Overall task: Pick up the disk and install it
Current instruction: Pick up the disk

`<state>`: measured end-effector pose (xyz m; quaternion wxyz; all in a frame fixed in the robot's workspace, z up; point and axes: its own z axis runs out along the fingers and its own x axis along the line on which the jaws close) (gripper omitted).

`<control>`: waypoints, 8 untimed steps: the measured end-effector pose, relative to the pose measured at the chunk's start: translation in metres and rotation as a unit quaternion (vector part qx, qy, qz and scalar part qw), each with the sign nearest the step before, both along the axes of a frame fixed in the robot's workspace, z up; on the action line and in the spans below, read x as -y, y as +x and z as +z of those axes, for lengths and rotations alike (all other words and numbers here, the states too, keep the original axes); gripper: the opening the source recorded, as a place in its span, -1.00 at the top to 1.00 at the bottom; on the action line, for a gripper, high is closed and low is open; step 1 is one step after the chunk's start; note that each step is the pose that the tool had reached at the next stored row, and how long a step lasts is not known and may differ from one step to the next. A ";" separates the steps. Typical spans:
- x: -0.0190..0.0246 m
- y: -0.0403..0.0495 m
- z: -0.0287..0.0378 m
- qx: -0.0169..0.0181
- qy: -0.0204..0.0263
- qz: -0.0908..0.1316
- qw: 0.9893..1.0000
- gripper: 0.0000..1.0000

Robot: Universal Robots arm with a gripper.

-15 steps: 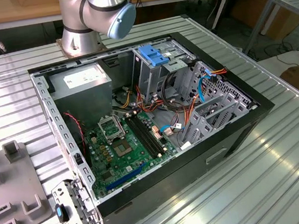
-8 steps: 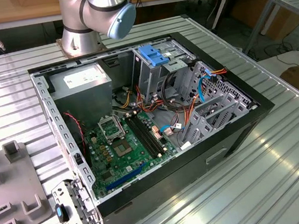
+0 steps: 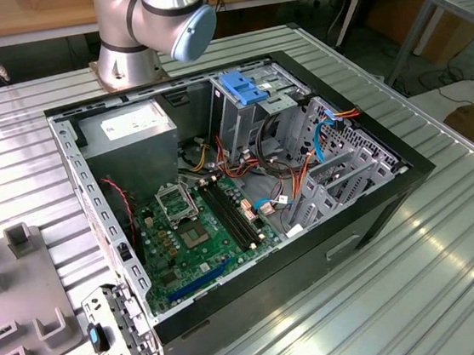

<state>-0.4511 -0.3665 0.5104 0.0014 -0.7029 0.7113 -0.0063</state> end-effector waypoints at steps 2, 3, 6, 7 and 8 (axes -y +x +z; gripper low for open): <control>0.0000 0.0050 0.0000 0.000 0.000 0.000 1.000 0.26; 0.0000 0.0081 -0.0001 0.000 0.000 0.000 1.000 0.26; 0.0000 0.0150 -0.0001 0.000 0.000 0.000 1.000 0.26; 0.0000 0.0173 0.0000 0.000 0.000 0.000 1.000 0.26; 0.0000 0.0191 -0.0001 0.000 0.000 0.000 1.000 0.26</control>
